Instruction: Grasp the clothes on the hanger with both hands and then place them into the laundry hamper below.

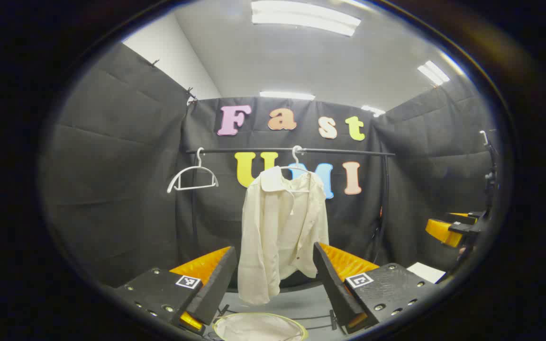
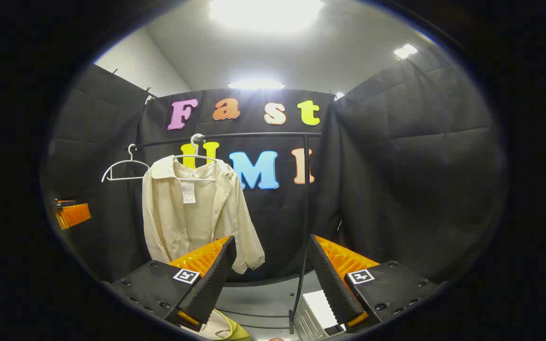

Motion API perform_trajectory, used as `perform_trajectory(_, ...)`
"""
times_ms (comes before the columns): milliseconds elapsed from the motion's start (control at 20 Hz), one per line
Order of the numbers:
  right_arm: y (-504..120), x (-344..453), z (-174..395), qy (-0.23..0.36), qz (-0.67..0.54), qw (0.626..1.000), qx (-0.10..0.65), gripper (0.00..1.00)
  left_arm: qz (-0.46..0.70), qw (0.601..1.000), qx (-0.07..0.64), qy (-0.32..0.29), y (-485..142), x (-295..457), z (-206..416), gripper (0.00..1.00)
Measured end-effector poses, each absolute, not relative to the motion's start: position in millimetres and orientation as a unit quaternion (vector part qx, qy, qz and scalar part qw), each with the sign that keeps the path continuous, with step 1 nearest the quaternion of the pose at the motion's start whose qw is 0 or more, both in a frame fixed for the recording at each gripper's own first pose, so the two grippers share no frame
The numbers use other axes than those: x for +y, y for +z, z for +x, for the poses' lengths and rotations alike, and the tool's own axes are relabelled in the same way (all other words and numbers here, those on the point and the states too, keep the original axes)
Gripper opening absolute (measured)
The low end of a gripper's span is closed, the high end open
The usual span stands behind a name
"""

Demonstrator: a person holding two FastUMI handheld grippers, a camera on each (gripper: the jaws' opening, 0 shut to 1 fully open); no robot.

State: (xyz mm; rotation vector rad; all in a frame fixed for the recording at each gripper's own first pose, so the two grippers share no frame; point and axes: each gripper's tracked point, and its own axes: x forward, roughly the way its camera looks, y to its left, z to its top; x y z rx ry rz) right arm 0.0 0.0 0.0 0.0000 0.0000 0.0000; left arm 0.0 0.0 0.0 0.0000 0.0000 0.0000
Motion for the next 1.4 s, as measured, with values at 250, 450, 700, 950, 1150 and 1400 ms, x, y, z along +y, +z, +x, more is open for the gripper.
perform_trajectory(250,0,1,-4,-0.004,0.000,1.000,0.002,0.97,-0.002,1.000,0.004,0.002,-3,8,-9,0.95)
perform_trajectory(450,-1,2,-4,-0.006,0.004,1.000,0.010,0.97,-0.004,1.000,0.012,0.006,-7,14,-12,0.96)
perform_trajectory(700,2,7,0,-0.004,0.003,1.000,0.014,0.97,-0.004,1.000,0.020,0.005,-12,12,-6,0.96)
perform_trajectory(950,9,10,12,0.002,0.009,1.000,0.016,0.96,-0.011,1.000,0.021,0.003,-12,8,5,0.96)
perform_trajectory(1150,19,13,39,0.012,0.001,1.000,0.006,0.97,-0.016,1.000,0.017,0.000,-2,-5,29,0.95)
perform_trajectory(1400,33,31,108,0.044,0.017,0.999,-0.014,0.97,0.003,1.000,0.007,0.004,14,-26,91,0.95)
